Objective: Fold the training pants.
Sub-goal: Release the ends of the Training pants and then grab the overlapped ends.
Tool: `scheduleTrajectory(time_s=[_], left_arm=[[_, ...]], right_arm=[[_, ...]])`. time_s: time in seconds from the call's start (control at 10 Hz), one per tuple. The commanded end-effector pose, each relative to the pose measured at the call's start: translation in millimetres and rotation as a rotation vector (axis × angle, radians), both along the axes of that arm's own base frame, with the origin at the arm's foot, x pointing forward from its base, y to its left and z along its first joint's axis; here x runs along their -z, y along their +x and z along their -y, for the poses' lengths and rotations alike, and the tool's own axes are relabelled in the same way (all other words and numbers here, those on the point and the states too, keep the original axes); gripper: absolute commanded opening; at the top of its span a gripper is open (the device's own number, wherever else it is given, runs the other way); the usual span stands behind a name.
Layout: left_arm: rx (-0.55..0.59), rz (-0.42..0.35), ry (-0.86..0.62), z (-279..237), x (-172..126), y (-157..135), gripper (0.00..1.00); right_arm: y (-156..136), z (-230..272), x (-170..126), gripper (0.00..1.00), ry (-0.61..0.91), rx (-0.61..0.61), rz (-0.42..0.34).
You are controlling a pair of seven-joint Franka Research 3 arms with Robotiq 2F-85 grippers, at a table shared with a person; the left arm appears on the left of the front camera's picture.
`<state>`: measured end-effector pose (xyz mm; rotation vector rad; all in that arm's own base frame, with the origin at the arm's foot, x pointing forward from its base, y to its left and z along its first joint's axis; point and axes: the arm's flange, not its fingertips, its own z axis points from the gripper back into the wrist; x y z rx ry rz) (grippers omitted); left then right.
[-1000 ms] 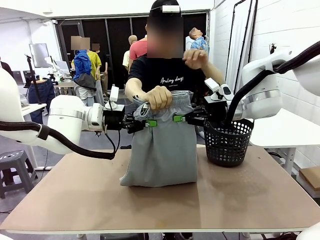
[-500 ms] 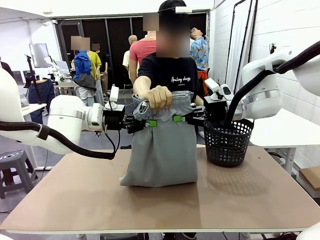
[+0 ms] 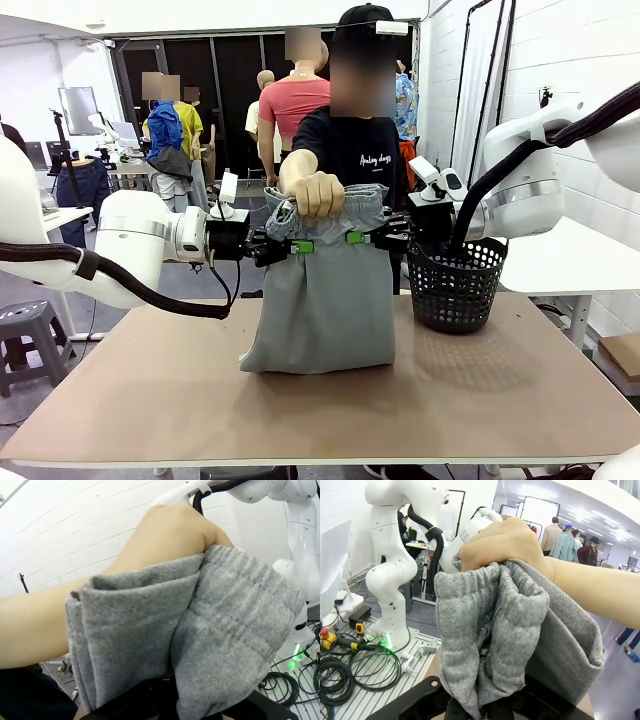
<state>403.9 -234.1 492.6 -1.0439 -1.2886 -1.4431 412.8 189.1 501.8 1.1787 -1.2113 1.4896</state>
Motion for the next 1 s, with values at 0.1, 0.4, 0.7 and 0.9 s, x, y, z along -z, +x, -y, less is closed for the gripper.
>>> scheduleTrajectory(time_s=[0.1,0.4,0.7,0.9], left_arm=[[-0.001,0.002,-0.009,0.6,-2.8,-0.4,0.00],[-0.001,0.002,-0.009,0.6,-2.8,-0.4,0.00],[-0.001,0.002,-0.009,0.6,-2.8,-0.4,0.00],[-0.001,0.002,-0.009,0.6,-2.8,-0.4,0.00]], right_arm=[[-2.7,-0.7,-0.5,0.00,0.004,-0.003,0.002],[-2.7,-0.7,-0.5,0.00,0.004,-0.003,0.002],[-2.7,-0.7,-0.5,0.00,0.004,-0.003,0.002],[0.0,0.0,0.0,0.00,0.000,0.000,0.000]])
